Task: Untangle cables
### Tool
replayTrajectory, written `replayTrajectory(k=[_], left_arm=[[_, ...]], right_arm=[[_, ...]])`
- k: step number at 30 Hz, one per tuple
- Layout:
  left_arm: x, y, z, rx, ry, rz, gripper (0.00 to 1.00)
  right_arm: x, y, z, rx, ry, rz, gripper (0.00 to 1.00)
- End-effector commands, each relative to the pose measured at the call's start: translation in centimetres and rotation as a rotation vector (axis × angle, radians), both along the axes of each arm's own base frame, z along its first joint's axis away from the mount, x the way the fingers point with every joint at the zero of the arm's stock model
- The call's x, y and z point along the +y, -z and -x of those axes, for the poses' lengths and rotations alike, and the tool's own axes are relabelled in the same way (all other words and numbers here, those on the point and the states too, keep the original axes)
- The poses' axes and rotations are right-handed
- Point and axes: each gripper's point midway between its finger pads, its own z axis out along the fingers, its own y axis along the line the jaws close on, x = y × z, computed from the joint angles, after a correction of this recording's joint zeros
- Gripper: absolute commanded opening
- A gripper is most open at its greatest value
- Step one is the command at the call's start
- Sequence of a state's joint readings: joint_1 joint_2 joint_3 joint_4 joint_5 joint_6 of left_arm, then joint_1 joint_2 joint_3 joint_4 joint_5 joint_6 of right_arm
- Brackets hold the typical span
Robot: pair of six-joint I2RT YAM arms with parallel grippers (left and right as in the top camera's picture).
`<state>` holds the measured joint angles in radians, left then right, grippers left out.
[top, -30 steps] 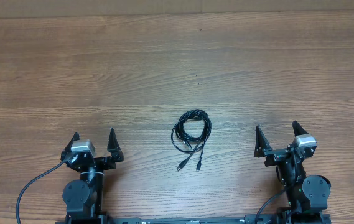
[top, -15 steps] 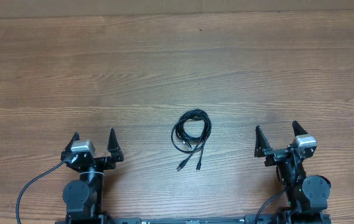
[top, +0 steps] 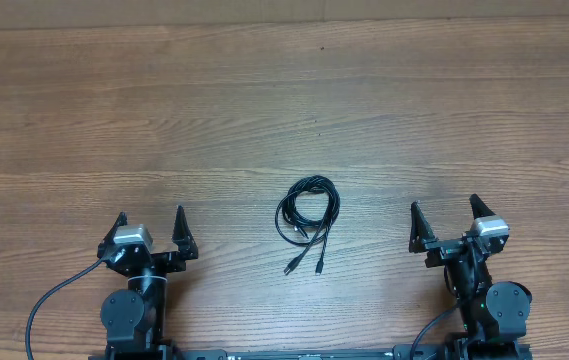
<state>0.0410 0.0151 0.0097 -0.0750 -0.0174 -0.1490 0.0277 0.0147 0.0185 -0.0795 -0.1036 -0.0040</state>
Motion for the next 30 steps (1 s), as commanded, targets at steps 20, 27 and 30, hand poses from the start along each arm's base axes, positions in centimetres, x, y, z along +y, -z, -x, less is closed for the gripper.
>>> replayTrajectory(k=[20,27,30], left_arm=[[-4.5,-6.0,1.8,-0.04,0.26,-0.015,0.99],[-6.1,-10.3,2.1,0.071,0.361,0.016,1.0],[-6.5,-11.7,1.4,0.161,0.386,0.04,0.99]], right_arm=[[0.0,0.1,0.0,-0.006,0.005,0.004,1.0],[0.0,0.2,0.0,-0.006,0.005,0.004,1.0],[0.0,0.1,0.0,-0.006,0.005,0.004,1.0]])
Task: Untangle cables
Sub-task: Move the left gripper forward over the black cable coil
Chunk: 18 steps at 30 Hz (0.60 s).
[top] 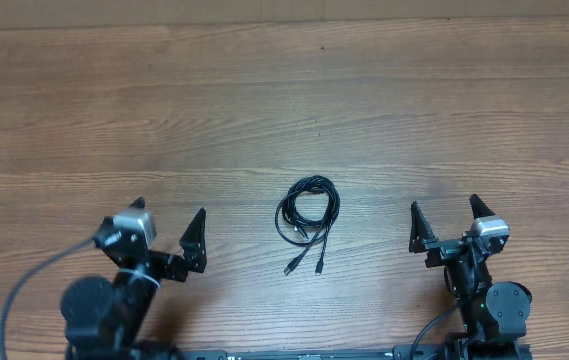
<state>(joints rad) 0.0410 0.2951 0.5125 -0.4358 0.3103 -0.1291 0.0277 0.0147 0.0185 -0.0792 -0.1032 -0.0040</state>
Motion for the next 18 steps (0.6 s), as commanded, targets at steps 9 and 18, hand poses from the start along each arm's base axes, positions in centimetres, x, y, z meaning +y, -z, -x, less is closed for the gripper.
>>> replayTrajectory(k=[9,18], left_arm=[[-1.9,-4.2,-2.5,0.322,0.123,0.047,1.0],[-4.7,-2.1,-4.2,0.474,0.23,0.044,1.0]], right_arm=[[0.0,0.2,0.0,-0.006,0.004,0.004,1.0],[0.0,0.2,0.0,-0.006,0.004,0.004,1.0]])
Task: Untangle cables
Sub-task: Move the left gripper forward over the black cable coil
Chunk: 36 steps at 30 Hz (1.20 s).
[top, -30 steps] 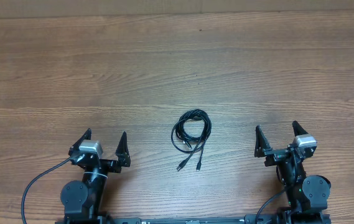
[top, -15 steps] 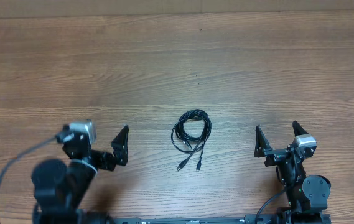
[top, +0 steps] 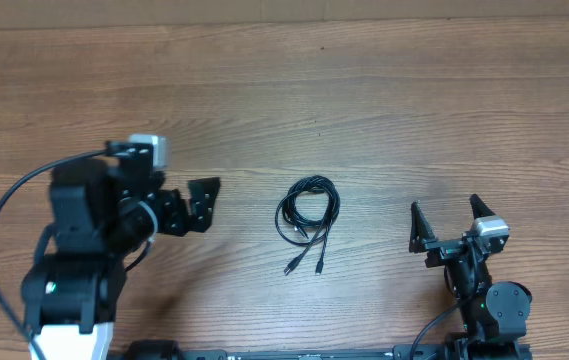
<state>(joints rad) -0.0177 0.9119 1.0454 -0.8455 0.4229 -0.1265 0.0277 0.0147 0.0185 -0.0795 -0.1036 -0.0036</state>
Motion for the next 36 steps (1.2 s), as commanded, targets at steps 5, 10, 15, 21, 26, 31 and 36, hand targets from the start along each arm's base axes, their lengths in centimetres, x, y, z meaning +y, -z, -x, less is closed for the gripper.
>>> replayTrajectory(k=[5,10,15,21,26,31,36], left_arm=[[-4.3,-0.1,-1.2,0.02,0.162,0.073,1.0],[-4.7,1.3,-3.1,0.079,0.135,0.118,0.99],[-6.3,2.7,-4.3,0.138,0.164,0.172,1.0],[-8.6,5.4,-4.8,0.176,0.215,0.081,1.0],[-9.5,7.9,-5.8,0.172,0.172,-0.073,1.0],[-11.3,9.5,-6.9,0.15,0.167,-0.142,1.0],[-13.7,11.4,-7.5,0.151,0.212,-0.151,1.0]], right_arm=[[0.0,0.1,0.0,-0.006,0.004,0.005,1.0],[0.0,0.2,0.0,-0.006,0.004,0.005,1.0],[0.0,0.2,0.0,-0.006,0.004,0.005,1.0],[0.0,0.2,0.0,-0.006,0.004,0.005,1.0],[0.0,0.1,0.0,-0.006,0.004,0.005,1.0],[0.0,0.2,0.0,-0.006,0.004,0.005,1.0],[0.0,0.2,0.0,-0.006,0.004,0.005,1.0]])
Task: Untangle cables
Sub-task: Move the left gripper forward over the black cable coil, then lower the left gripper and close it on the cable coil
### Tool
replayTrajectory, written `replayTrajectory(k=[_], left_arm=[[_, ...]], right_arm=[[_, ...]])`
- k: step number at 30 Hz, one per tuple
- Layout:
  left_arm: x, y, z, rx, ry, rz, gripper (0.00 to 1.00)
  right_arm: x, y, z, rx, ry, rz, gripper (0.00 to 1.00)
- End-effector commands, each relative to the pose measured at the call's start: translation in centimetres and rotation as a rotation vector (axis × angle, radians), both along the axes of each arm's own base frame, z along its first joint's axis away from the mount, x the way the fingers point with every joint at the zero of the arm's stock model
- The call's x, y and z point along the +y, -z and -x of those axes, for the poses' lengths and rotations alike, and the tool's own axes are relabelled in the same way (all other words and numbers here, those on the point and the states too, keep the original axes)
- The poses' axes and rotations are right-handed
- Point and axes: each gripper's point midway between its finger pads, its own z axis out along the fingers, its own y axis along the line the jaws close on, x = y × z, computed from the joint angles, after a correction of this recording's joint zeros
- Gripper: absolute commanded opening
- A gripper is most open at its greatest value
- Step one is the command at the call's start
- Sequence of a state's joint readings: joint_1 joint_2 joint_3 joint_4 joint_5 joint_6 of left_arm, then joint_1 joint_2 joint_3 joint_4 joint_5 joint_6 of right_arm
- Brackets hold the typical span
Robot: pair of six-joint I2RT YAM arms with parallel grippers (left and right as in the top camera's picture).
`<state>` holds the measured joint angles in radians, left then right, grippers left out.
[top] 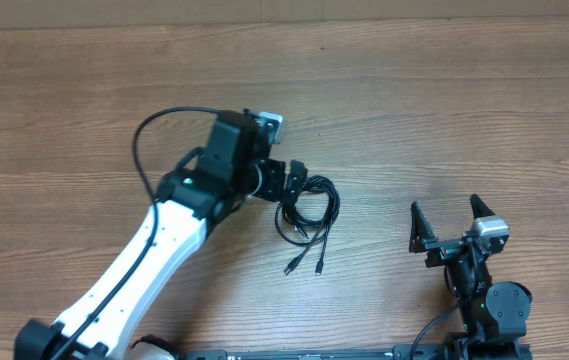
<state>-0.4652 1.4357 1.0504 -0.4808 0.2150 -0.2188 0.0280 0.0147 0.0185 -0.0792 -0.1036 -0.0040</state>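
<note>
A bundle of black cables [310, 206] lies coiled near the table's middle, with two plug ends [304, 266] trailing toward the front edge. My left gripper [299, 183] has reached across on its white arm and sits at the coil's upper left rim, its fingers open and nothing visibly held between them. My right gripper [449, 224] rests at the front right, open and empty, well clear of the cables. Whether the left fingertips touch the coil cannot be told from above.
The wooden table [444, 110] extends all around the cables. The left arm's white link [144, 260] crosses the front left diagonally, with its black cable looping above it. The right arm's base [492, 305] stands at the front right edge.
My left arm has stretched to the right and farther back, bringing its gripper from left of the cables to the coil's upper left rim. The cables and right arm are unchanged.
Both grippers first rested open at the front edge, with the coil untouched between them. The left arm then had lifted and turned toward the middle, stood halfway to the cables, and is now at the coil's edge. The right arm stayed put.
</note>
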Motion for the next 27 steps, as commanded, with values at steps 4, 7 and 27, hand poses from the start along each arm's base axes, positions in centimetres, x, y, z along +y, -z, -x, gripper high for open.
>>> replayTrajectory(k=[4,7,27], left_arm=[[-1.5,2.7,-1.3,0.022,-0.002,-0.043,1.0],[-1.8,4.8,-1.5,0.047,-0.004,-0.081,1.0],[-4.7,13.9,0.1,0.155,0.069,-0.232,0.63]], right_arm=[[-0.1,0.2,0.0,-0.006,0.005,0.004,1.0],[-0.1,0.2,0.0,-0.006,0.005,0.004,1.0],[-0.1,0.2,0.0,-0.006,0.005,0.004,1.0]])
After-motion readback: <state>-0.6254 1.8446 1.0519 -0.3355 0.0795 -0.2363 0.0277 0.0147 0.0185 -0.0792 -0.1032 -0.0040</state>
